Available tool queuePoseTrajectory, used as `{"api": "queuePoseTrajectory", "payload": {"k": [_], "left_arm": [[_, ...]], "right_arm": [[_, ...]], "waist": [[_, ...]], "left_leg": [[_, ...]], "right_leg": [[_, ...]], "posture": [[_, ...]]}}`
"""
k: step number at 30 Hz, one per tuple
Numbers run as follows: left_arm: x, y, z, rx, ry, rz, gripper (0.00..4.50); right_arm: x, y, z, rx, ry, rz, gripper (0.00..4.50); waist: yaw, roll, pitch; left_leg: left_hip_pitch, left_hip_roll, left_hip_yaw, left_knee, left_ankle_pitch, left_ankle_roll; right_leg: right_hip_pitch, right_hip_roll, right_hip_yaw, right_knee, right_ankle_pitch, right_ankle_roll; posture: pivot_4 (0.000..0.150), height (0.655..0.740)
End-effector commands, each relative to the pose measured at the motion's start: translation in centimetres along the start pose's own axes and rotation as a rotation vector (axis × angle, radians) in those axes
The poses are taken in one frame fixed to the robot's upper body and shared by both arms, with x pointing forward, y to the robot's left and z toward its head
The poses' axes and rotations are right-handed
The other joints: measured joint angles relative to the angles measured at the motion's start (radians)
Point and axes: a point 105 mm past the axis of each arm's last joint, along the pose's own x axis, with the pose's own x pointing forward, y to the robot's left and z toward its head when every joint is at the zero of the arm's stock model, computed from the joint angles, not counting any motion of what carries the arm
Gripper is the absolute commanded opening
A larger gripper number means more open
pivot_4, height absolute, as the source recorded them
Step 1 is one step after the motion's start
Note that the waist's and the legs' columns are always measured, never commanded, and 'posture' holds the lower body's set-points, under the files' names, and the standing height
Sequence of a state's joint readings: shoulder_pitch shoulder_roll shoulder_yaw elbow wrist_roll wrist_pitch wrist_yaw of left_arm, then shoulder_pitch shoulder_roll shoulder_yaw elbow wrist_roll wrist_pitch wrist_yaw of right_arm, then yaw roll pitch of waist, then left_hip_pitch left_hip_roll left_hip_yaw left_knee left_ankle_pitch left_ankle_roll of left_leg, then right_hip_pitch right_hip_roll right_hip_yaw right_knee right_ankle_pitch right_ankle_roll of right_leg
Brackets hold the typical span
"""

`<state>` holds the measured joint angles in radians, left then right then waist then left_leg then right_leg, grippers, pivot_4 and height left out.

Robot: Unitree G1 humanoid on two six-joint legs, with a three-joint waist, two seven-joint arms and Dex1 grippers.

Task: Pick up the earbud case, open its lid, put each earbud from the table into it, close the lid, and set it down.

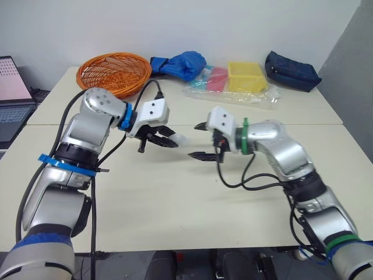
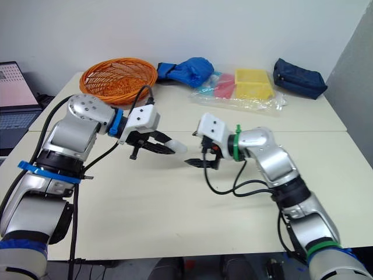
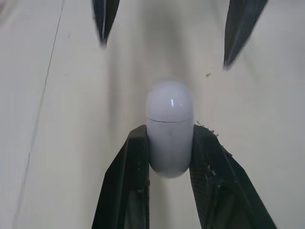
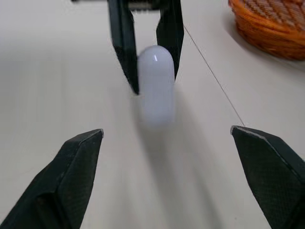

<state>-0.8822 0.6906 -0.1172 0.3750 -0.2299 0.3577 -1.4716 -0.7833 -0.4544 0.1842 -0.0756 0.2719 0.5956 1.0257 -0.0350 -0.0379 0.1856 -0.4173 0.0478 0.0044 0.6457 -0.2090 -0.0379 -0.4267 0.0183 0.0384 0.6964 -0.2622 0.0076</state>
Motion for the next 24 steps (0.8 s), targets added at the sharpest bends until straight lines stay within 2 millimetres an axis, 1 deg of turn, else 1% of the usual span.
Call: {"api": "queuePoseTrajectory", "payload": {"k": [1,3,5,6,9,11,14,16,21,24], "left_arm": [[-0.9,0.4,2.5,-0.081,-0.295,0.139,0.74],[-0.4,-0.5,2.3,-0.119,-0.353,0.169,0.74],[0.0,-1.6,2.4,-0.096,-0.406,0.196,0.74],[0.2,-2.0,2.4,-0.131,-0.436,0.199,0.74],[0.6,-2.5,2.8,-0.199,-0.498,0.2,0.74],[1.2,-3.4,3.1,-0.182,-0.546,0.189,0.74],[2.3,-4.9,2.9,-0.188,-0.568,0.154,0.74],[2.5,-5.1,2.8,-0.188,-0.563,0.148,0.74],[2.5,-5.2,2.9,-0.189,-0.557,0.145,0.74],[2.3,-5.1,2.8,-0.189,-0.559,0.146,0.74]], "right_arm": [[-1.7,-0.2,3.4,0.011,-0.158,-0.01,4.48],[-1.8,-0.4,4.0,0.002,-0.191,-0.027,4.48],[-1.6,-0.5,4.1,-0.007,-0.198,-0.033,4.48],[-1.5,-0.4,4.0,-0.01,-0.19,-0.027,4.48],[-1.3,-0.2,3.8,-0.015,-0.173,-0.013,4.48],[-1.0,-0.2,3.8,-0.008,-0.172,0.0,4.48],[-0.2,-0.6,4.1,-0.01,-0.17,0.014,4.48],[0.0,-0.9,4.1,-0.015,-0.164,0.014,4.48],[0.2,-1.5,4.6,0.016,-0.19,0.006,4.48],[0.1,-1.7,4.3,0.009,-0.174,-0.005,4.48]], "waist": [[0.001,0.0,0.0],[0.0,0.0,0.0],[-0.001,0.0,0.0],[0.001,0.0,0.0],[0.003,0.0,0.0],[0.003,0.0,0.0],[0.002,0.0,0.0],[0.002,0.0,0.0],[0.002,0.0,0.0],[0.003,0.0,0.0]], "left_leg": [[0.0,0.0,-0.001,0.0,0.0,0.0],[0.001,0.0,-0.001,0.0,0.0,0.0],[0.002,0.0,-0.001,0.0,0.0,0.0],[0.002,0.0,-0.001,0.0,0.0,0.0],[0.002,-0.001,-0.001,0.001,0.0,0.0],[0.002,-0.001,-0.001,0.001,0.0,0.0],[0.003,-0.001,0.001,0.001,0.0,0.0],[0.003,-0.001,0.001,0.001,0.0,0.0],[0.003,-0.001,-0.001,0.0,0.0,0.0],[0.003,-0.001,0.0,0.0,0.0,0.0]], "right_leg": [[0.0,0.0,0.0,0.0,0.0,0.0],[0.001,0.0,-0.001,0.0,0.0,0.0],[0.002,0.0,0.0,0.001,0.0,0.0],[0.002,0.0,0.001,0.001,0.0,0.0],[0.002,-0.001,0.0,0.001,0.0,0.0],[0.003,-0.001,0.0,0.001,0.0,0.0],[0.004,-0.001,0.002,0.0,0.001,0.001],[0.004,-0.002,0.002,0.0,0.001,0.001],[0.004,-0.001,0.001,0.0,0.001,0.001],[0.004,-0.001,0.001,-0.001,0.001,0.001]], "posture": [[0.15,0.74],[0.15,0.74],[0.15,0.74],[0.15,0.74],[0.15,0.74],[0.15,0.74],[0.15,0.74],[0.15,0.74],[0.15,0.74],[0.15,0.74]]}}
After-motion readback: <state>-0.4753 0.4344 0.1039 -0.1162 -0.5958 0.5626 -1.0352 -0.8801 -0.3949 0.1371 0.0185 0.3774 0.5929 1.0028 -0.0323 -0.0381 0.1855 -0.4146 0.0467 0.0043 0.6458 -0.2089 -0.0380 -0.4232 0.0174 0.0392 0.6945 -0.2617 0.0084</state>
